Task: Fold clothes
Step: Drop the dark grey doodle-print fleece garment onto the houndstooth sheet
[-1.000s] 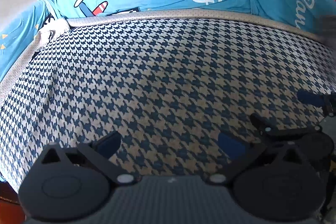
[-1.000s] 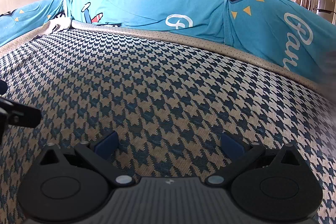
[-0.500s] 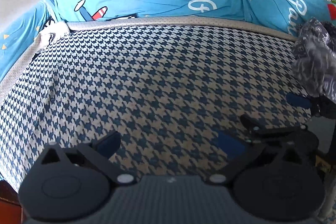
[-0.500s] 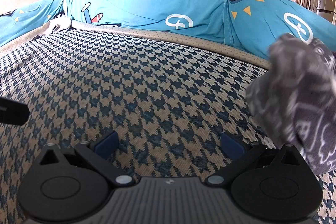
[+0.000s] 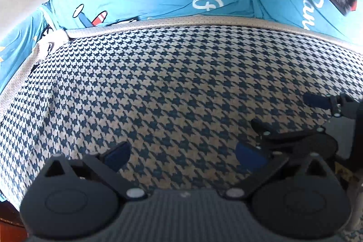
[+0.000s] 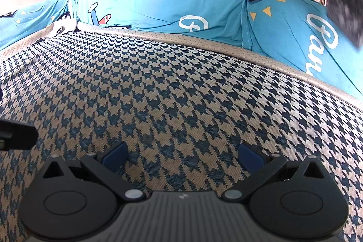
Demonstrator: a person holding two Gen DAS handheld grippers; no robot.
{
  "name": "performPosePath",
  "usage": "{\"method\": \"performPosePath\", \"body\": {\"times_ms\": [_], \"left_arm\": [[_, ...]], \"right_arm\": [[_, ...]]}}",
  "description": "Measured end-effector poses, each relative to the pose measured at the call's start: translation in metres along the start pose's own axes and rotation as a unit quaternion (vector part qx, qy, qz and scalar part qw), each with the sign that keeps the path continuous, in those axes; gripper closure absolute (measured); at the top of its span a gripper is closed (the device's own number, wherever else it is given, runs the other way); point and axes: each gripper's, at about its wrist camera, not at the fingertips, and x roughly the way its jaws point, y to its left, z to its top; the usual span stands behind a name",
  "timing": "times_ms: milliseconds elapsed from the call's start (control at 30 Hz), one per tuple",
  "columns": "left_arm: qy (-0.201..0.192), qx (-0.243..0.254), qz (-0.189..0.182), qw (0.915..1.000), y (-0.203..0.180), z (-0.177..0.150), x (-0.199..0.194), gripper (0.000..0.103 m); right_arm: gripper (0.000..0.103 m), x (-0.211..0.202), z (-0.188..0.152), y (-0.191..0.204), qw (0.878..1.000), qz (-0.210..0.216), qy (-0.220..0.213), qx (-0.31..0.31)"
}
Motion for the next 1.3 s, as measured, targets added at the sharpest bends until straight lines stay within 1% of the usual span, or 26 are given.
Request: {"method": "performPosePath", "body": {"times_ms": [167, 467, 600, 733, 933, 1300], "left_arm": [[-0.002, 0.017, -0.009, 0.9998, 0.012, -0.002, -0.013, 0.0], [-0.005, 0.026, -0.019, 0.9995, 0.016, -0.003, -0.017, 0.0], [-0.005, 0.021, -0.019, 0.9996, 0.019, -0.004, -0.015, 0.0], [-0.003, 0.017, -0.01, 0.9998, 0.009, -0.003, -0.009, 0.0], [-0.006, 0.02, -0.015, 0.9997, 0.007, -0.005, -0.01, 0.0], [-0.01, 0.008, -0.02, 0.9997, 0.012, -0.003, -0.011, 0.0]], "right_arm": [[0.0, 0.0, 0.0, 0.0, 1.0, 0.0, 0.0, 0.0], [0.0, -0.001, -0.003, -0.001, 1.0, 0.0, -0.001, 0.0], [0.0, -0.002, -0.005, 0.0, 1.0, -0.001, -0.002, 0.0], [0.0, -0.003, -0.006, 0.0, 1.0, -0.001, -0.002, -0.001], [0.0, -0.002, -0.003, 0.0, 1.0, -0.001, -0.001, -0.001], [0.0, -0.001, -0.001, 0.0, 1.0, -0.002, -0.001, -0.001]]}}
